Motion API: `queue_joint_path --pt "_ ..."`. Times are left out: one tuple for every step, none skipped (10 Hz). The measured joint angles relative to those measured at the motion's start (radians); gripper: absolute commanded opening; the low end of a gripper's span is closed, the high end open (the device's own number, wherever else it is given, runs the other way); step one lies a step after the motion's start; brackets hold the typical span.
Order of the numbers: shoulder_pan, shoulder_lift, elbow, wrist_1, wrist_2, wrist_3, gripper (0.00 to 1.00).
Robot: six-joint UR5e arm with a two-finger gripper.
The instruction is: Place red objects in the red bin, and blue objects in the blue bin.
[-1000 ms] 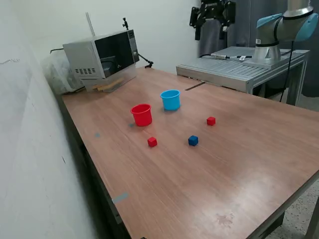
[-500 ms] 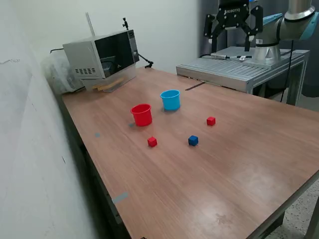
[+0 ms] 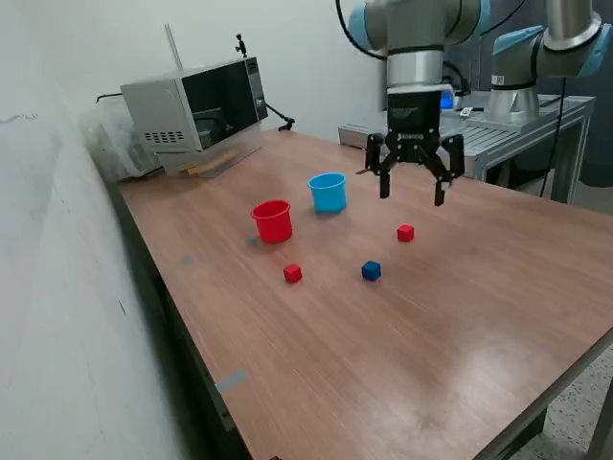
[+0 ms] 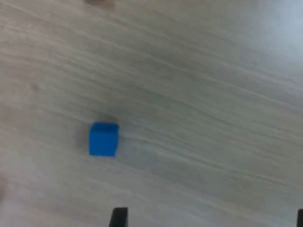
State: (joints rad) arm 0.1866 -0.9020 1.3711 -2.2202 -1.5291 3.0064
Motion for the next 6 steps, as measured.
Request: queue_joint_path --pt "-0.011 0.027 -0.002 -0.014 -0.002 0.0 1.0" --pt "-0.02 0.047 -0.004 -0.024 -0.003 0.002 1.0" --pt "-0.026 0.063 -0.006 -0.033 -0.004 0.004 1.0" --pt "-0.03 0.076 -0.006 -0.042 -0.005 0.007 1.0" --pt "-0.033 0.086 -0.004 -0.051 -0.006 0.009 1.0" --pt "-0.034 0.095 -0.003 -0.06 -0.007 0.011 1.0"
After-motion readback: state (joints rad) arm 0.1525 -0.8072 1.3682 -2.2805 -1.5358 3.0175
